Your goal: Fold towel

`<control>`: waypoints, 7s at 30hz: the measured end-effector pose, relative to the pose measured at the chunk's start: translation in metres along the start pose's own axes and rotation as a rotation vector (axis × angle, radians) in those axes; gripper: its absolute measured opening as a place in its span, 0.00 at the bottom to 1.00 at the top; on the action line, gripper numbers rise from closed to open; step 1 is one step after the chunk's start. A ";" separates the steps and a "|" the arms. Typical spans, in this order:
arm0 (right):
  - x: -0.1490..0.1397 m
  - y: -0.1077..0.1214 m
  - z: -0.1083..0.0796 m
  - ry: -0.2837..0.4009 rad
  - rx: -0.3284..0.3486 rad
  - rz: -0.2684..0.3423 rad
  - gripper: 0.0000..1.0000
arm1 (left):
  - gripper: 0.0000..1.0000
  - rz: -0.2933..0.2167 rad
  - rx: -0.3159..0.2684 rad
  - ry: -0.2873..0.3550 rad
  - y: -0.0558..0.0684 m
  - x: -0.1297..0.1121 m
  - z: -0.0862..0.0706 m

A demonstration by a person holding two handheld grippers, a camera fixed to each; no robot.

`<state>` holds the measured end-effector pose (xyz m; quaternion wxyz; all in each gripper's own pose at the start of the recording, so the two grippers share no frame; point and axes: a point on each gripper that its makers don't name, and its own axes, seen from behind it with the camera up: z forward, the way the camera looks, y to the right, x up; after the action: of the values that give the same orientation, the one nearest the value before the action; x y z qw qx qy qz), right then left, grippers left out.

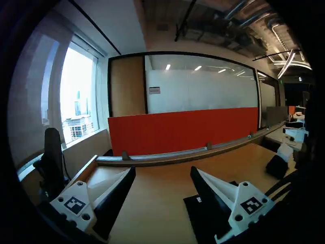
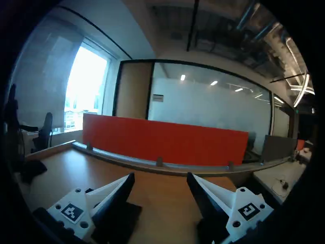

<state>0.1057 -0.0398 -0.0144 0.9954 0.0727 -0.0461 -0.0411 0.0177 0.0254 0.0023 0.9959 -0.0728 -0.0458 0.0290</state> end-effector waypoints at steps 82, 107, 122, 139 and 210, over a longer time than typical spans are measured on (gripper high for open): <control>-0.295 -0.120 -0.046 -0.635 0.527 -0.169 1.00 | 1.00 0.237 -0.539 -0.612 0.133 -0.305 -0.021; -0.336 -0.127 -0.055 -0.750 0.577 -0.165 0.94 | 1.00 0.250 -0.576 -0.737 0.145 -0.340 -0.027; -0.336 -0.131 -0.057 -0.740 0.617 -0.202 0.64 | 0.89 0.253 -0.568 -0.745 0.147 -0.340 -0.029; -0.334 -0.137 -0.061 -0.749 0.639 -0.220 0.21 | 0.21 0.264 -0.570 -0.762 0.157 -0.338 -0.037; -0.141 -0.121 -0.086 -0.520 0.550 -0.135 0.10 | 0.07 0.115 -0.478 -0.633 0.151 -0.157 -0.067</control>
<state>-0.0349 -0.1342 -0.1290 0.8889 0.3273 -0.3013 -0.1095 -0.1392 0.1551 -0.0998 0.8843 -0.2925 -0.3515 0.0940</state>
